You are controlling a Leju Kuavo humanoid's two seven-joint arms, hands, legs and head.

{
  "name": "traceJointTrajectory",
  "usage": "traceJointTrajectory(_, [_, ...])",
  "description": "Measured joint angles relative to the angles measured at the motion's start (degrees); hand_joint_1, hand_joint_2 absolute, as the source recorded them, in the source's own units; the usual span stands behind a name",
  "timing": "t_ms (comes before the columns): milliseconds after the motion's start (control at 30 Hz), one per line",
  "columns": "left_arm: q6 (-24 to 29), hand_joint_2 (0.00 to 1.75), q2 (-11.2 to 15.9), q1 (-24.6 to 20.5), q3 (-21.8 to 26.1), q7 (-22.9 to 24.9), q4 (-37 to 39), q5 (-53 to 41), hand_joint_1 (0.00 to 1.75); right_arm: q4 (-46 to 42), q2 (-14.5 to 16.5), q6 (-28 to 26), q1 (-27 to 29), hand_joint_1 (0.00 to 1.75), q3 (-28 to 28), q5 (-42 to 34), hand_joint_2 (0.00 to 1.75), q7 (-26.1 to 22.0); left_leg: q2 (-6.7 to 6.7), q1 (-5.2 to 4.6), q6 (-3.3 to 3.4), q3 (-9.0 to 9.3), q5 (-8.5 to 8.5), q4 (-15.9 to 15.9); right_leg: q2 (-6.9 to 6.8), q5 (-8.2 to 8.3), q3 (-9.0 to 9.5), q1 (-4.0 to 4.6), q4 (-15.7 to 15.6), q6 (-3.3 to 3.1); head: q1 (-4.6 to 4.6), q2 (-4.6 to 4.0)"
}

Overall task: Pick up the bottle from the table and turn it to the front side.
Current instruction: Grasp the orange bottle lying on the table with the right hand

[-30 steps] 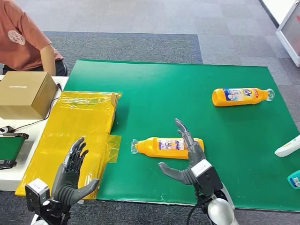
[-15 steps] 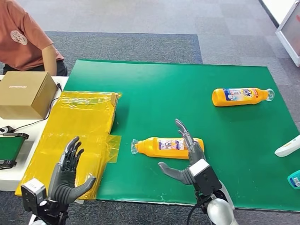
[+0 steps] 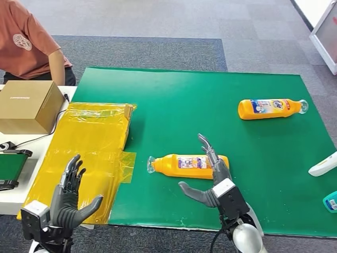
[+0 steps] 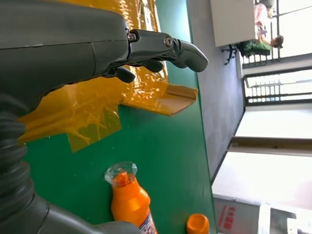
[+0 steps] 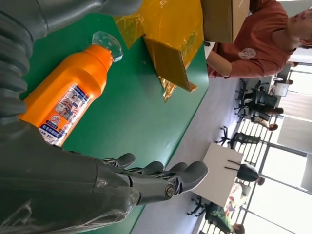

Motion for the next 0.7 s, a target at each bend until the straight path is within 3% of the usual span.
traceJointTrajectory(300, [7.12, 1.75, -4.03, 0.49, 5.55, -3.01, -2.05, -5.75, 0.0, -0.38, -0.01, -2.93, 1.49, 0.0, -0.83, 3.62, 1.75, 1.38, 0.0, 0.0, 0.01, 0.0, -0.01, 0.0, 0.0, -0.01, 0.01, 0.0, 0.0, 0.01, 0.0, 0.0])
traceJointTrajectory(367, [6.43, 1.75, -4.64, 0.5, 5.92, -2.44, -2.49, -6.12, 0.0, -0.21, -0.1, -5.63, 1.28, 0.0, -0.86, 14.38, 1.75, 6.82, 0.0, 0.0, 0.0, 0.0, -0.01, 0.0, 0.0, -0.01, 0.01, 0.0, 0.0, 0.01, 0.01, -0.01])
traceJointTrajectory(500, [1.84, 1.75, -5.63, -0.04, 5.98, 0.03, -3.33, -7.36, 0.0, 5.09, -0.32, -5.29, -2.16, 0.0, -0.29, 48.11, 1.75, 22.21, 0.0, 0.0, 0.01, 0.01, 0.03, 0.0, 0.01, 0.04, 0.01, 0.0, 0.0, 0.03, 0.01, -0.01])
traceJointTrajectory(567, [0.1, 1.75, -5.71, -1.16, 5.45, 0.58, -3.38, -7.95, 0.0, 11.04, -0.25, -5.03, -5.28, 0.0, 0.68, 54.53, 1.75, 24.27, 0.0, 0.0, 0.03, 0.01, 0.1, 0.0, 0.0, 0.09, 0.02, 0.0, 0.0, 0.04, 0.0, -0.01])
traceJointTrajectory(700, [-2.2, 1.75, -5.16, -4.19, 3.1, 0.74, -3.4, -7.64, 0.0, 24.39, 0.56, -6.95, -11.87, 0.0, 2.78, 58.9, 1.75, 25.87, -0.01, 0.0, 0.05, 0.0, 0.22, 0.0, -0.01, 0.18, 0.03, 0.01, 0.01, 0.04, 0.01, -0.01])
